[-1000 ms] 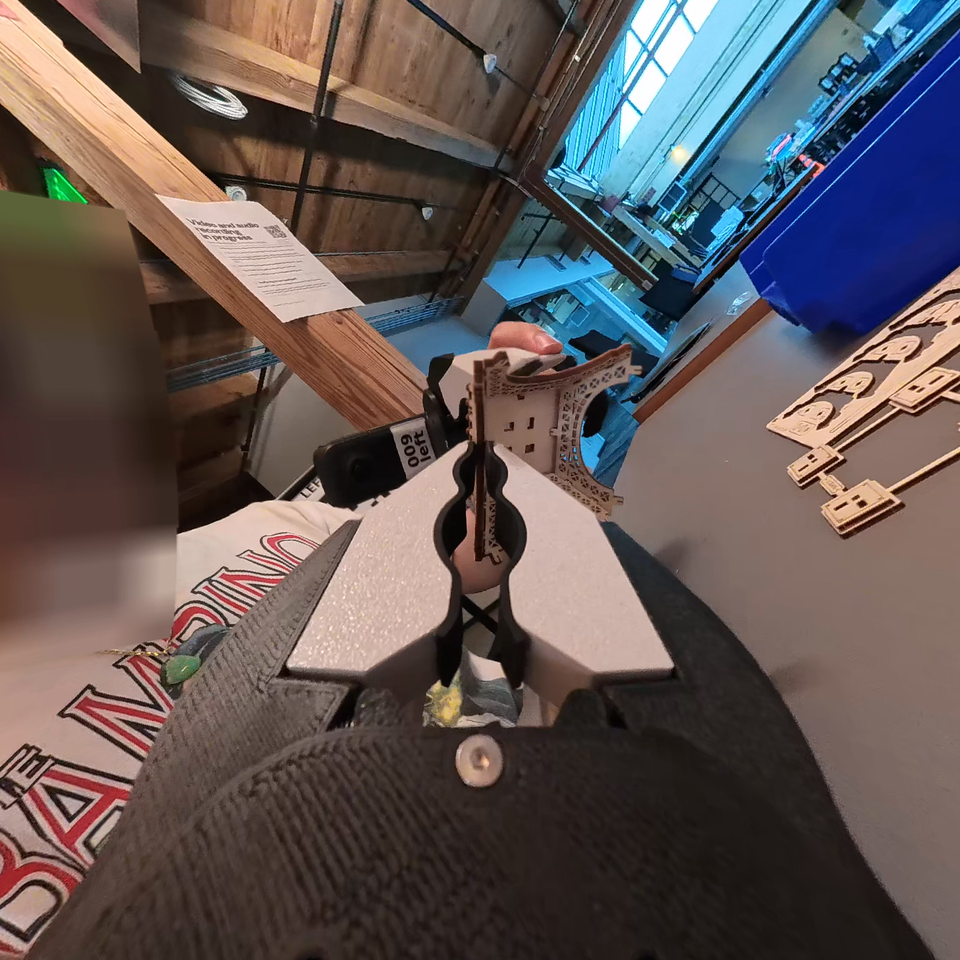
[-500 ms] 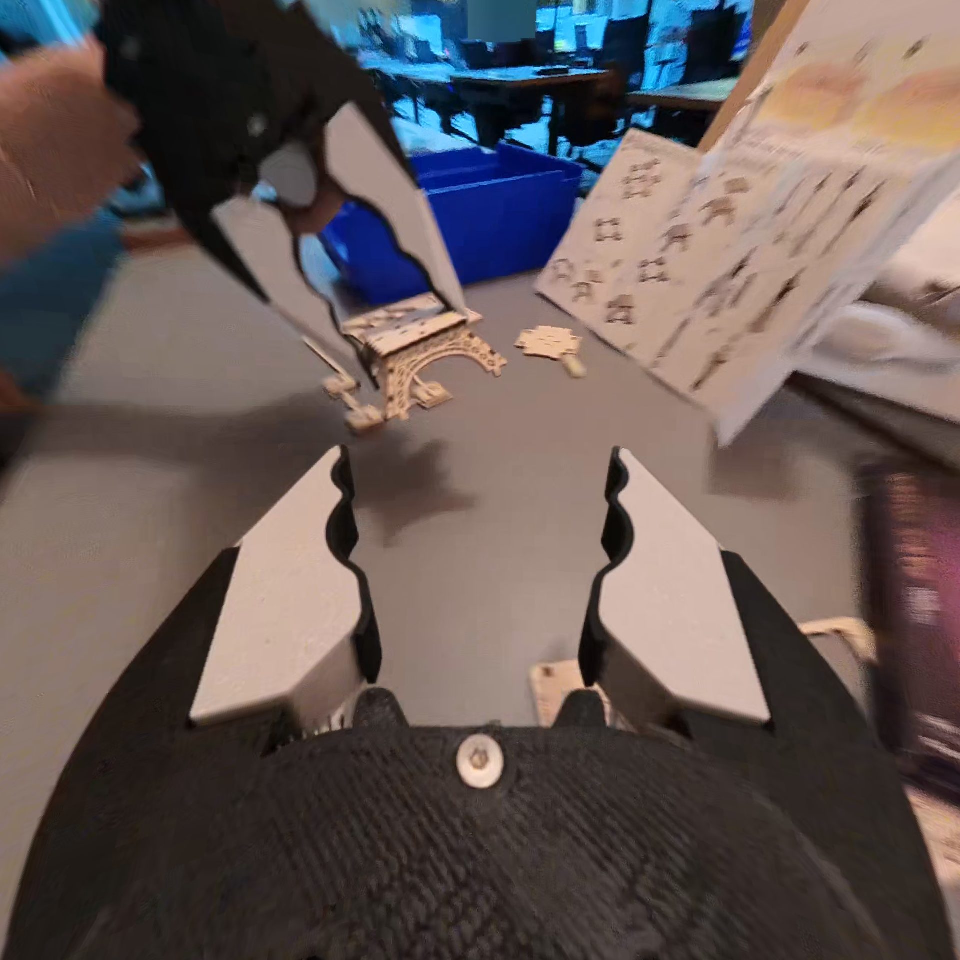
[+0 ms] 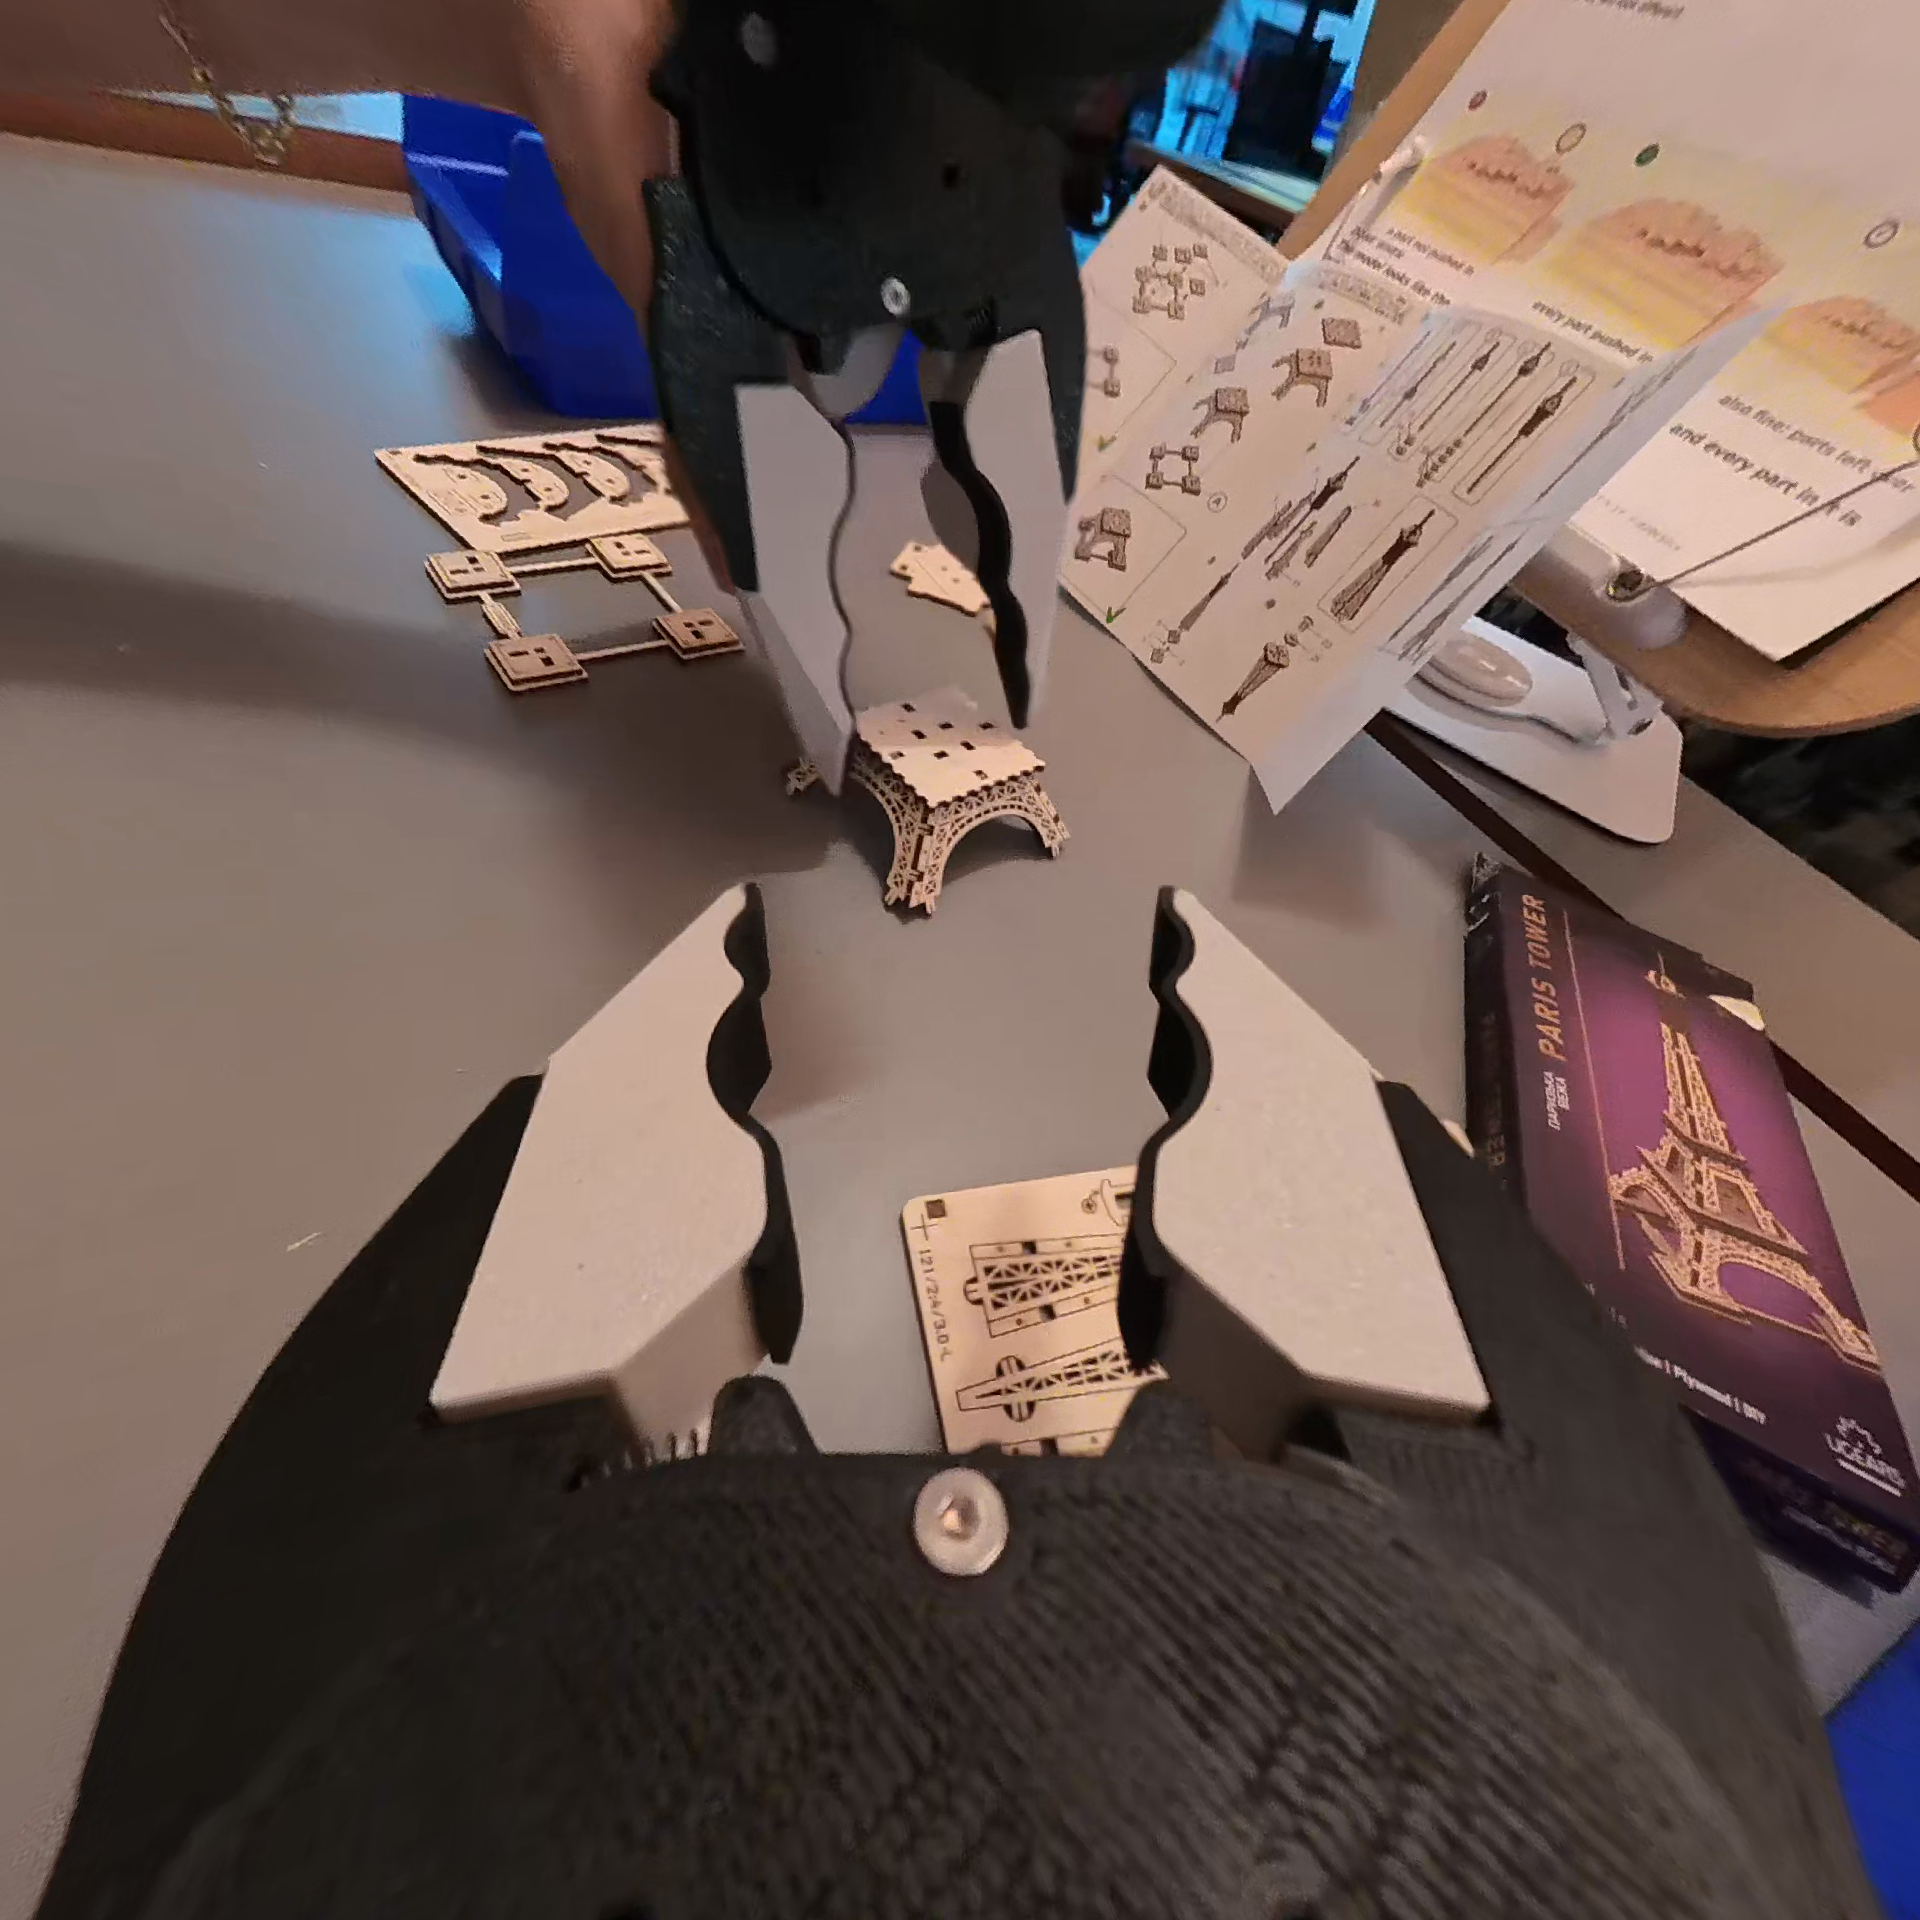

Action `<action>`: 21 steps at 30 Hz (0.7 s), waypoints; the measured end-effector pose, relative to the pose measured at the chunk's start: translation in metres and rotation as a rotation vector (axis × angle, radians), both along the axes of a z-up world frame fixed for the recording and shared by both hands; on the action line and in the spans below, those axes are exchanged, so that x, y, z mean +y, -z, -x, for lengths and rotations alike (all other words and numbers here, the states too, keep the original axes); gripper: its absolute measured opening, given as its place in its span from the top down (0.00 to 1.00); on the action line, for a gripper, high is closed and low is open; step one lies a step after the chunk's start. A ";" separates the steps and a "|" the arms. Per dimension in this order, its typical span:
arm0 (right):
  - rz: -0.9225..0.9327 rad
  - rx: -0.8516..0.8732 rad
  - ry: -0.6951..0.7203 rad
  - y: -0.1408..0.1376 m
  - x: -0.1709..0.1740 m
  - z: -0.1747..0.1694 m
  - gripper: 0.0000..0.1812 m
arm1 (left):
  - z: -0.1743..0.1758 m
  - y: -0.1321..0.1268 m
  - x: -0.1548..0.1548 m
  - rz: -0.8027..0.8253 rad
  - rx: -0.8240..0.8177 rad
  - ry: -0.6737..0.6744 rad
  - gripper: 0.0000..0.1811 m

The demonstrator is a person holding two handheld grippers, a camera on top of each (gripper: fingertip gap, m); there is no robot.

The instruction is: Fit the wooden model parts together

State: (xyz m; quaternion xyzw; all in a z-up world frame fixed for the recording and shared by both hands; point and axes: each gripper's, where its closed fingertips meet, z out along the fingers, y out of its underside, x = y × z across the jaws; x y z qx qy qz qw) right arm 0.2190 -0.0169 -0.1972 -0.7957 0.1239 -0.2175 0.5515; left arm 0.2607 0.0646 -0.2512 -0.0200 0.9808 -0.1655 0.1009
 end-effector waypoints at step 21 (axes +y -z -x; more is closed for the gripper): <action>0.124 -0.147 0.313 0.010 0.006 -0.024 0.52 | 0.014 -0.074 0.110 0.279 -1.058 -0.398 0.68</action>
